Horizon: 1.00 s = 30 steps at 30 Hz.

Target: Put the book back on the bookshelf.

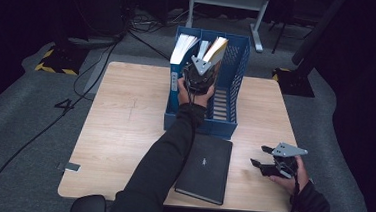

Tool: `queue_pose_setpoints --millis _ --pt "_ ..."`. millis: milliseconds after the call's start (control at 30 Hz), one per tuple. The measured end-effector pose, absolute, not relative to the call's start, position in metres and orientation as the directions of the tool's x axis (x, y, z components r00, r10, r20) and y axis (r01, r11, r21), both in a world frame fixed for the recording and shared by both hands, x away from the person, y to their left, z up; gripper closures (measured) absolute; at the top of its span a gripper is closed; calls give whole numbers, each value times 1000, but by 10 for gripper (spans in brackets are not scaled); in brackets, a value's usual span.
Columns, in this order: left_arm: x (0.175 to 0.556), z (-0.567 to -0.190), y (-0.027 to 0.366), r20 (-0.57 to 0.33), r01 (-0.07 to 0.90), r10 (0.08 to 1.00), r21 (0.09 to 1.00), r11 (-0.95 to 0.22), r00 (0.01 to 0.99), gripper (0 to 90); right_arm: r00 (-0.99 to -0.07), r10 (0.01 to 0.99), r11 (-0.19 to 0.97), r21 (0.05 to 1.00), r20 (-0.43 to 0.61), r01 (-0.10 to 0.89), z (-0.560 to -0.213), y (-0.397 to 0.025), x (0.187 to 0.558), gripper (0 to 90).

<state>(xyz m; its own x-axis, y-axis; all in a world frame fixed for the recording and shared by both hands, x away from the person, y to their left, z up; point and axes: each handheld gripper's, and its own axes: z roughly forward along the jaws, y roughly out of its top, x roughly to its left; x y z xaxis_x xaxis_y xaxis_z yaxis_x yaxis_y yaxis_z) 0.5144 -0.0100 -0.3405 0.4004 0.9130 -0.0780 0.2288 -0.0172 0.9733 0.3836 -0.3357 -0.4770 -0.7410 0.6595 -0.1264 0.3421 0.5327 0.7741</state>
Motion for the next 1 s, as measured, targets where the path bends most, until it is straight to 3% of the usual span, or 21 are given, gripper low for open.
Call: queue_pose_setpoints --millis 1000 --pt "520 -375 -36 -84 243 948 970 8 306 748 -752 644 551 765 -137 333 -479 -333 383 301"
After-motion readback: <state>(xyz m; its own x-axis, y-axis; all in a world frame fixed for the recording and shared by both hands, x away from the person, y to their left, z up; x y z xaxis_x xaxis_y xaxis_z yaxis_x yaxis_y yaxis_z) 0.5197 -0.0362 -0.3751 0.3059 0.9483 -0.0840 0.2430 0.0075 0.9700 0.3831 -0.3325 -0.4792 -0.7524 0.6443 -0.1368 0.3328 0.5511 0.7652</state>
